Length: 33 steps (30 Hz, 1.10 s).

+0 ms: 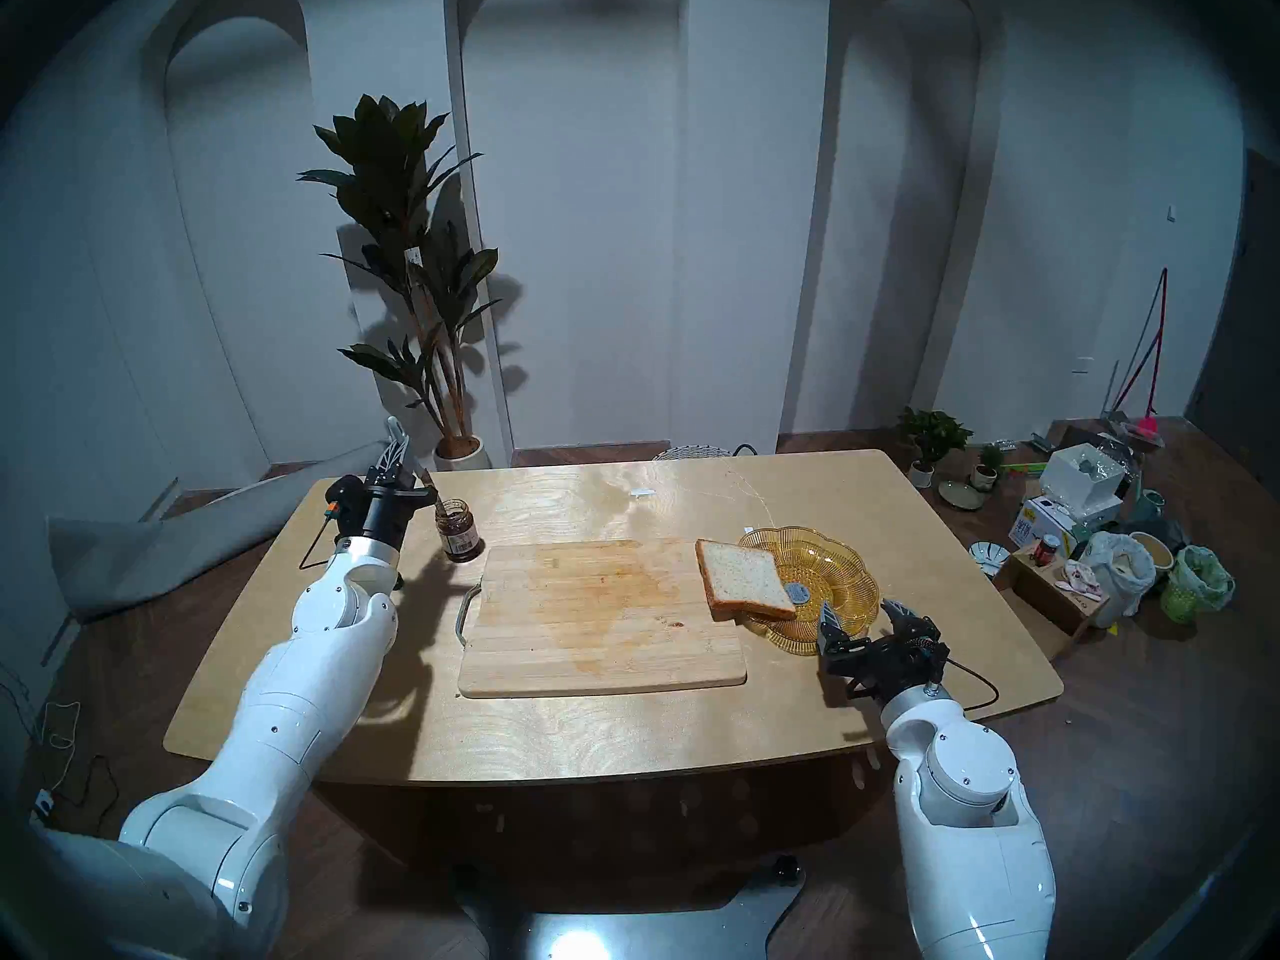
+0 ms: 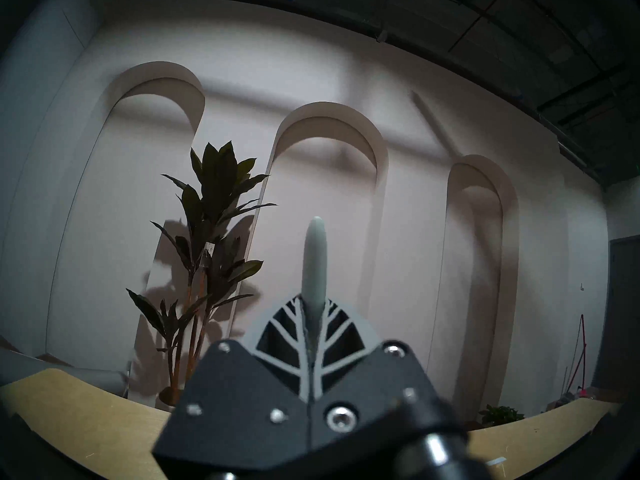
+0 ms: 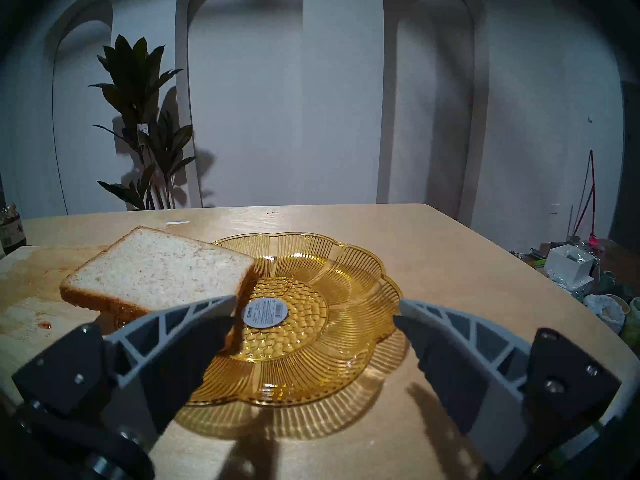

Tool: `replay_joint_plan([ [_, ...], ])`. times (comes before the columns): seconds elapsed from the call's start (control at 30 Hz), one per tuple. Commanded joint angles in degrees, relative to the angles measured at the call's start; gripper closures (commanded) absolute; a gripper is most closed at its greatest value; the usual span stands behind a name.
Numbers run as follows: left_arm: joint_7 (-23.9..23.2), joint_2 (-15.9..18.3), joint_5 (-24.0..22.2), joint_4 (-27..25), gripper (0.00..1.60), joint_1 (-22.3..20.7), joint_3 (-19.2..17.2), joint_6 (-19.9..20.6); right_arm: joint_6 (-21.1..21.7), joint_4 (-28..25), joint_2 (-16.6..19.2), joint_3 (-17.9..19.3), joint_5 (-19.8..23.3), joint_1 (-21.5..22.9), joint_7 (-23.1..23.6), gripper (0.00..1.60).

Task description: Spread jam over the slice of bread with the knife

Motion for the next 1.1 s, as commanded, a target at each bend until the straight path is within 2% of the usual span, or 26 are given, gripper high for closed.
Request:
replay_joint_plan([
  [0.0, -1.9, -0.29, -2.87, -0.33, 1.6, -1.97, -0.94, 0.7, 0.78, -1.99, -0.22, -0.52, -0.47, 1.46, -0.83, 0.0],
  [0.43, -3.72, -1.3, -4.31, 1.32, 1.6, -2.77, -0.86, 0.47, 1.97, -1.64, -0.18, -0.95, -1.36, 2.81, -2.03, 0.0],
  [1.07, -1.32, -1.49, 1.69, 4.34, 1.6, -3.99, 1.79, -2.62, 2.05, -2.99, -0.44, -1.03, -1.16, 2.04, -2.05, 0.0],
])
